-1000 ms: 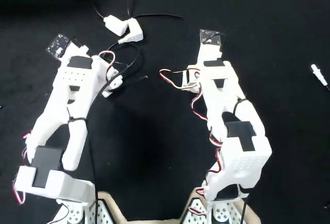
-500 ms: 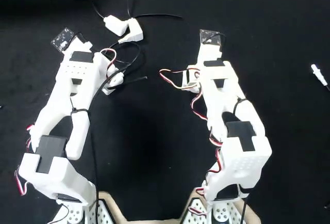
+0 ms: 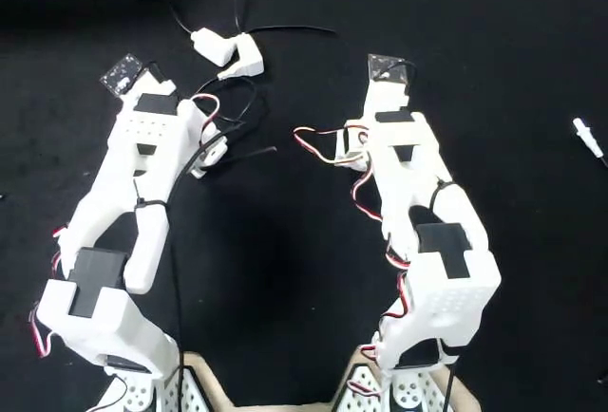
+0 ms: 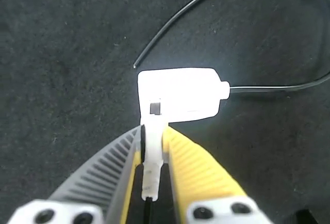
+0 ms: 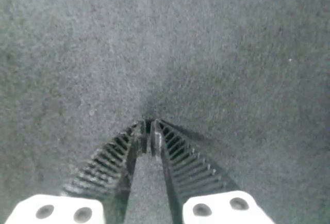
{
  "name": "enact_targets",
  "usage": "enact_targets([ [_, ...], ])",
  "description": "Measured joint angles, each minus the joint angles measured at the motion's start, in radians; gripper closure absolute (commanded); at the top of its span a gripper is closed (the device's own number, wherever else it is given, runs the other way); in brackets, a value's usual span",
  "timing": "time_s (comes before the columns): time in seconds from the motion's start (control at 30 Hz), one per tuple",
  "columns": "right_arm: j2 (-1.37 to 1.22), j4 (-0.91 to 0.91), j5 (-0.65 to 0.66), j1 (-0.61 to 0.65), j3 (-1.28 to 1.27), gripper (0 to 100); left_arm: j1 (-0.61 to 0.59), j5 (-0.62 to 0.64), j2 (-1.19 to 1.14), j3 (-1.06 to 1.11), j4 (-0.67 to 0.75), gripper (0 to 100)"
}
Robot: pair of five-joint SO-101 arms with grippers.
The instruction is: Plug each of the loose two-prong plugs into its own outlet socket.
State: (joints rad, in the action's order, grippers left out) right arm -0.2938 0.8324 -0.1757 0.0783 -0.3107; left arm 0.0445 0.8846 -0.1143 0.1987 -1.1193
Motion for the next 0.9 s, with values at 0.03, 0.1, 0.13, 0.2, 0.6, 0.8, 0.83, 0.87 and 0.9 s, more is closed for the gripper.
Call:
enact_targets([
  [0.03, 0.000, 0.000, 0.000, 0.000, 0.000, 95.9, 0.000, 0.000, 0.000, 0.000, 0.000, 97],
  [0.1, 0.000, 0.000, 0.000, 0.000, 0.000, 95.9, 0.000, 0.000, 0.000, 0.000, 0.000, 97],
  [0.13, 0.000, 0.000, 0.000, 0.000, 0.000, 95.9, 0.000, 0.000, 0.000, 0.000, 0.000, 97],
  [0.2, 0.000, 0.000, 0.000, 0.000, 0.000, 95.9, 0.000, -0.009, 0.000, 0.000, 0.000, 97],
  [0.6, 0.000, 0.000, 0.000, 0.000, 0.000, 95.9, 0.069, -0.018, 0.000, -0.003, -0.115, 97],
  [0.8, 0.000, 0.000, 0.000, 0.000, 0.000, 95.9, -0.003, -0.015, -0.029, -0.002, -0.054, 97],
  [0.83, 0.000, 0.000, 0.000, 0.000, 0.000, 95.9, -0.012, -0.014, -0.046, -0.011, -0.048, 97],
  [0.87, 0.000, 0.000, 0.000, 0.000, 0.000, 95.9, -0.018, -0.014, -0.064, -0.025, -0.048, 97],
  [0.9, 0.000, 0.000, 0.000, 0.000, 0.000, 95.9, -0.023, -0.012, -0.089, -0.043, -0.048, 97],
])
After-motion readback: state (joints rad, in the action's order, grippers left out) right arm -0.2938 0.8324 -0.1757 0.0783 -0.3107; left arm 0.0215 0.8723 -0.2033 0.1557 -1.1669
